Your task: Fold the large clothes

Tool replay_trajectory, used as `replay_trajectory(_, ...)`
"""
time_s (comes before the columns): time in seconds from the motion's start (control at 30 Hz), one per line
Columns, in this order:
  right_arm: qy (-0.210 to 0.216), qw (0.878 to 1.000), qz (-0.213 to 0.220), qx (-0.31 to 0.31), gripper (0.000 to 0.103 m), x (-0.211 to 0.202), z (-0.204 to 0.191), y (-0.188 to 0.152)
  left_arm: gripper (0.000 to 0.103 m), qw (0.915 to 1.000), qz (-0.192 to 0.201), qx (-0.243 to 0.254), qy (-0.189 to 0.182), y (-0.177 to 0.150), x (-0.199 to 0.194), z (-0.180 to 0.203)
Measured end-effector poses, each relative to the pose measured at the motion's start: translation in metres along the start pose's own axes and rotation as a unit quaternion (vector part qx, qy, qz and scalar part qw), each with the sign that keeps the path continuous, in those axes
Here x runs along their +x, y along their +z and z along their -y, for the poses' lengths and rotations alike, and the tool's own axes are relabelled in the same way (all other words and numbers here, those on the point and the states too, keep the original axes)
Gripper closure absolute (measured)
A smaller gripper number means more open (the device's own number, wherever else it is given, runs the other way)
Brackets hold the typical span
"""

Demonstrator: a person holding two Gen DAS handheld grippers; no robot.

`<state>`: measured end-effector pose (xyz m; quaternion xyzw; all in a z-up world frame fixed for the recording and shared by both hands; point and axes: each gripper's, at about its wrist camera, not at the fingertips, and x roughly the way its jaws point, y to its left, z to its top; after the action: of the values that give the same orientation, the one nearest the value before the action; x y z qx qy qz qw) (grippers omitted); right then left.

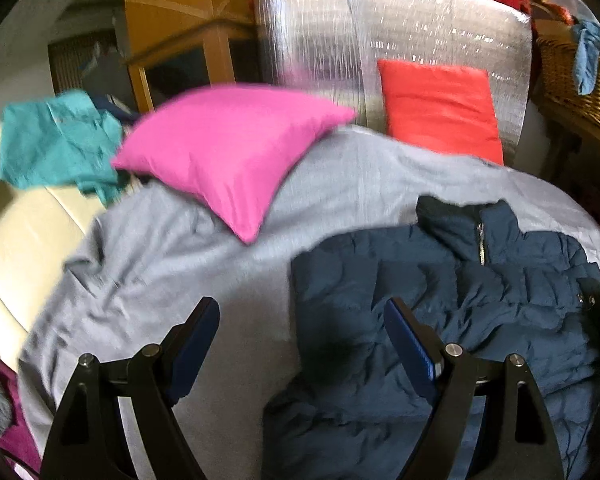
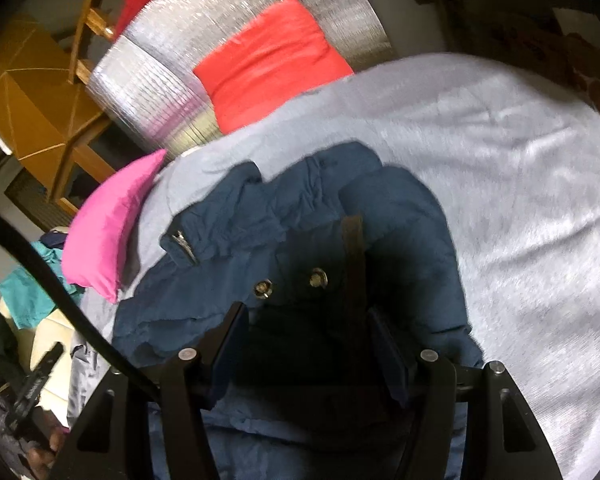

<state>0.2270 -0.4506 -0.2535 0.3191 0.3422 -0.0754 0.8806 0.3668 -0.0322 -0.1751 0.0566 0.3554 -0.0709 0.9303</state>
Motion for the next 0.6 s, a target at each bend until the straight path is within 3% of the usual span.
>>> replay_trajectory(0.07, -0.007, 1.0, 0.018, 0.008, 0.027, -0.009, 0.008, 0.003, 0.018, 0.9979, -0.054, -0.027, -0.021, -0.005, 0.025, -0.01)
replay_trajectory(0.17, -0.015, 0.999, 0.03, 0.04, 0.024, -0.013, 0.027, 0.008, 0.018, 0.9908, -0.106, -0.072, -0.044, -0.014, 0.054, -0.027)
replay_trajectory(0.27, -0.024, 0.997, 0.031, 0.069, 0.022, -0.011, 0.044, 0.013, 0.018, 0.985, -0.132, -0.095, -0.056, -0.018, 0.071, -0.036)
replay_trajectory(0.43, -0.001, 0.996, -0.019, 0.089, 0.019, 0.014, 0.057, 0.012, 0.018, 0.9741, -0.164, -0.109, -0.111, -0.026, 0.091, -0.032)
replay_trajectory(0.5, 0.005, 0.996, -0.053, 0.074, 0.018, 0.029, 0.05, 0.008, 0.018, 0.971, -0.184, -0.097, -0.117, -0.029, 0.098, -0.023)
replay_trajectory(0.57, -0.007, 0.997, -0.057, 0.045, 0.016, 0.033, 0.038, 0.003, 0.021, 0.9688, -0.197, -0.092, -0.119, -0.034, 0.105, -0.017)
replay_trajectory(0.6, -0.012, 0.998, -0.056, 0.027, 0.017, 0.034, 0.031, 0.002, 0.028, 0.9678, -0.2, -0.091, -0.123, -0.034, 0.106, -0.016)
